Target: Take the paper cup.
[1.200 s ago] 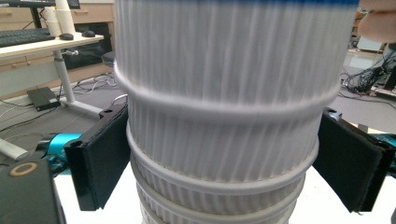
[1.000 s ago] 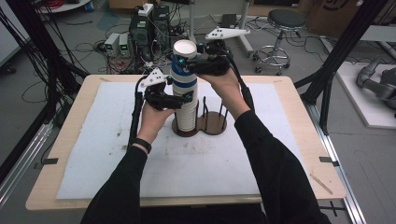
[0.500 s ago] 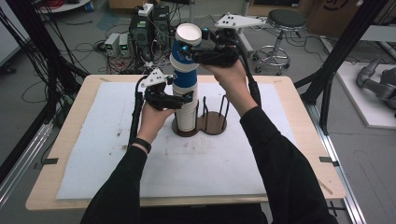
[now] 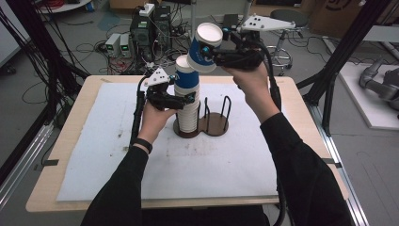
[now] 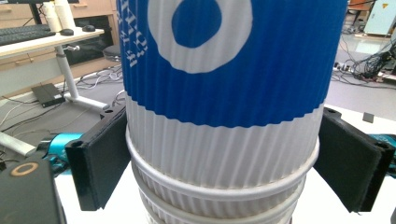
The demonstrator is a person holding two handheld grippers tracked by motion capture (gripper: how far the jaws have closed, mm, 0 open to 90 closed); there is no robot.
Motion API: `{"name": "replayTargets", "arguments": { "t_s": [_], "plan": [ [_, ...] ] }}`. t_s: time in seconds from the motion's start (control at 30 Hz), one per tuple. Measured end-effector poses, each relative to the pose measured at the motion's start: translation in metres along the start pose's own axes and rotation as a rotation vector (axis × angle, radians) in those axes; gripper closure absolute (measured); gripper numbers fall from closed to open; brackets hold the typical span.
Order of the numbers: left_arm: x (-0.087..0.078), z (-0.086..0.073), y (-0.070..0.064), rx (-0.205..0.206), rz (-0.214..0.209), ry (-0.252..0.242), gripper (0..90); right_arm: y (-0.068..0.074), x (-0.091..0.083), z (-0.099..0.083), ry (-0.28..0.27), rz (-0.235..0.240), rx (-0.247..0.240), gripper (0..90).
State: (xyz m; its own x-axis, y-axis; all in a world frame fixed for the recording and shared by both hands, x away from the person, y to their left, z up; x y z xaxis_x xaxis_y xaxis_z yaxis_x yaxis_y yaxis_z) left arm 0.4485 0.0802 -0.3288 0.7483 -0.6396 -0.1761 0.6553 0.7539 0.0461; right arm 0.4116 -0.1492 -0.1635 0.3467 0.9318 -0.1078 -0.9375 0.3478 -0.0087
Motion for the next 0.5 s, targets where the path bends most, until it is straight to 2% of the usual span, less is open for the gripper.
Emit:
{"name": "replayTargets", "arguments": {
  "t_s": [0.3, 0.5],
  "plan": [
    [0.0, 0.001, -0.001, 0.007, 0.004, 0.007, 11.7, 0.001, -0.029, -0.021, 0.004, -0.017, 0.007, 28.6],
    [0.0, 0.001, -0.001, 0.006, 0.005, 0.008, 11.8, 0.005, -0.044, -0.04, 0.017, -0.006, 0.029, 28.6]
  ]
}}
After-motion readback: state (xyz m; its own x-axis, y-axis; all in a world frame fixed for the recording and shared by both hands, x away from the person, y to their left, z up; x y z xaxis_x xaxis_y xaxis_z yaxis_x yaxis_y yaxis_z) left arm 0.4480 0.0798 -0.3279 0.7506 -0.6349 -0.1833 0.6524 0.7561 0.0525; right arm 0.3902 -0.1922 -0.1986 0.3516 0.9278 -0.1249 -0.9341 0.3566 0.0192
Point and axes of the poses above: each handheld gripper's, and its own axes: x roughly forward along the jaws, z roughly out of its top, y roughly to its left, the point moved 2 cm from there along x, roughly forward along the jaws, and after that the axes turned 13 degrees about z, right-handed, at the moved point
